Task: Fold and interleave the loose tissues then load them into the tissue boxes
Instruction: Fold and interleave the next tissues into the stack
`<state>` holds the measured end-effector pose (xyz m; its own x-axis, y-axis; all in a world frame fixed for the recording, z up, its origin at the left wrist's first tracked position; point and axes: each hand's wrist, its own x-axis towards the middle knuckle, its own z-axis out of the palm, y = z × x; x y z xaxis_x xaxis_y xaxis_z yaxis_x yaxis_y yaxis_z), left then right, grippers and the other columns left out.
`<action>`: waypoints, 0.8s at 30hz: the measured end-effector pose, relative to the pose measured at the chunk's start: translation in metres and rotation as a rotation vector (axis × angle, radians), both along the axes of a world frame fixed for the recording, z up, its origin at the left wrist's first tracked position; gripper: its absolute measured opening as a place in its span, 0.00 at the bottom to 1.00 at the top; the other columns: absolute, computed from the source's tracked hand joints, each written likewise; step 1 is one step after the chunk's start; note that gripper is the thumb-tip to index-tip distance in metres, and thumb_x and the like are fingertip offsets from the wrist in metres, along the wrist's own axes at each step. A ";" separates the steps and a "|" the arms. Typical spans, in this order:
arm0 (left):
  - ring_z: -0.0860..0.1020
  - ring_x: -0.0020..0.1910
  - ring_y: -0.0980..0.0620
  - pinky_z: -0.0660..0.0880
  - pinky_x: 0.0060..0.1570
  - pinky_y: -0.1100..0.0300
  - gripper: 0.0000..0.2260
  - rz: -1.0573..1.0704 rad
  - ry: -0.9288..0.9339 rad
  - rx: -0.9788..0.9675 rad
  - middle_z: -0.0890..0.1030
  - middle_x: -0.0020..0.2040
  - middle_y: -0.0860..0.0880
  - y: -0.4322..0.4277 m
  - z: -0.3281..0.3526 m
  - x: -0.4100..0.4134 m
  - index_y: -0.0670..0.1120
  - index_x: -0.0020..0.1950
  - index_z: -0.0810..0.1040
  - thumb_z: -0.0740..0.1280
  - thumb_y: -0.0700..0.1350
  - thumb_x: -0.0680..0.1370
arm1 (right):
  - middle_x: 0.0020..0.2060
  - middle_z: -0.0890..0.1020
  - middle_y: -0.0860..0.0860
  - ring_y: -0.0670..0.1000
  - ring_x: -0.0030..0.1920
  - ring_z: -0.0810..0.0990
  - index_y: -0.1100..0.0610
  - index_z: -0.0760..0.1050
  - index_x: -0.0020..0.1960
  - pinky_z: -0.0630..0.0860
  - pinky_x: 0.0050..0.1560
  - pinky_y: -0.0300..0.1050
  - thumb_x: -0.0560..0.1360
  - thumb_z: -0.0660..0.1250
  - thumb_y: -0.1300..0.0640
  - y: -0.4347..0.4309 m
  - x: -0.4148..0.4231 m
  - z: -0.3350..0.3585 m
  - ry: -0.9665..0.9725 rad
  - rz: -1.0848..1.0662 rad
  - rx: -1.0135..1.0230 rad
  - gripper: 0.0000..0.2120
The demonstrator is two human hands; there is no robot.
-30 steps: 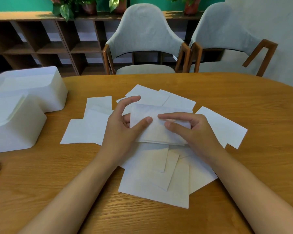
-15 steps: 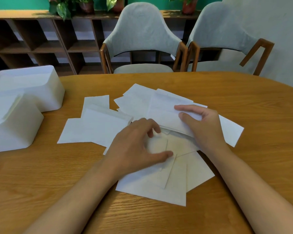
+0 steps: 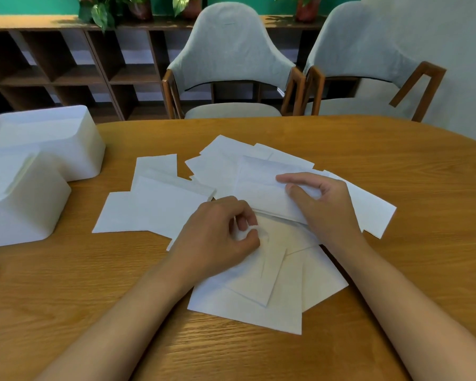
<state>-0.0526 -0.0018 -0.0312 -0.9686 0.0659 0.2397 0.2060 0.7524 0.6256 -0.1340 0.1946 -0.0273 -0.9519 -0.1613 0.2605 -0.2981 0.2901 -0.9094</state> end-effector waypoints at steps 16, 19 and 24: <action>0.81 0.56 0.55 0.69 0.54 0.73 0.10 -0.010 0.251 0.338 0.83 0.51 0.59 0.000 0.014 0.000 0.51 0.59 0.83 0.74 0.48 0.79 | 0.45 0.85 0.35 0.39 0.53 0.81 0.44 0.84 0.49 0.75 0.52 0.32 0.70 0.73 0.38 -0.008 0.019 0.007 0.064 0.247 0.060 0.13; 0.80 0.57 0.57 0.71 0.55 0.73 0.13 0.001 0.175 0.323 0.83 0.52 0.57 -0.003 0.013 -0.001 0.52 0.63 0.81 0.74 0.47 0.79 | 0.42 0.83 0.30 0.34 0.52 0.79 0.41 0.82 0.44 0.71 0.49 0.24 0.73 0.75 0.51 -0.007 0.014 0.005 0.024 0.203 0.038 0.04; 0.81 0.51 0.58 0.75 0.51 0.67 0.06 0.106 0.049 0.318 0.85 0.46 0.57 -0.020 0.016 -0.009 0.56 0.54 0.85 0.74 0.48 0.79 | 0.44 0.84 0.32 0.34 0.52 0.79 0.44 0.83 0.45 0.70 0.50 0.23 0.75 0.73 0.54 -0.002 0.009 0.009 -0.023 0.165 -0.064 0.04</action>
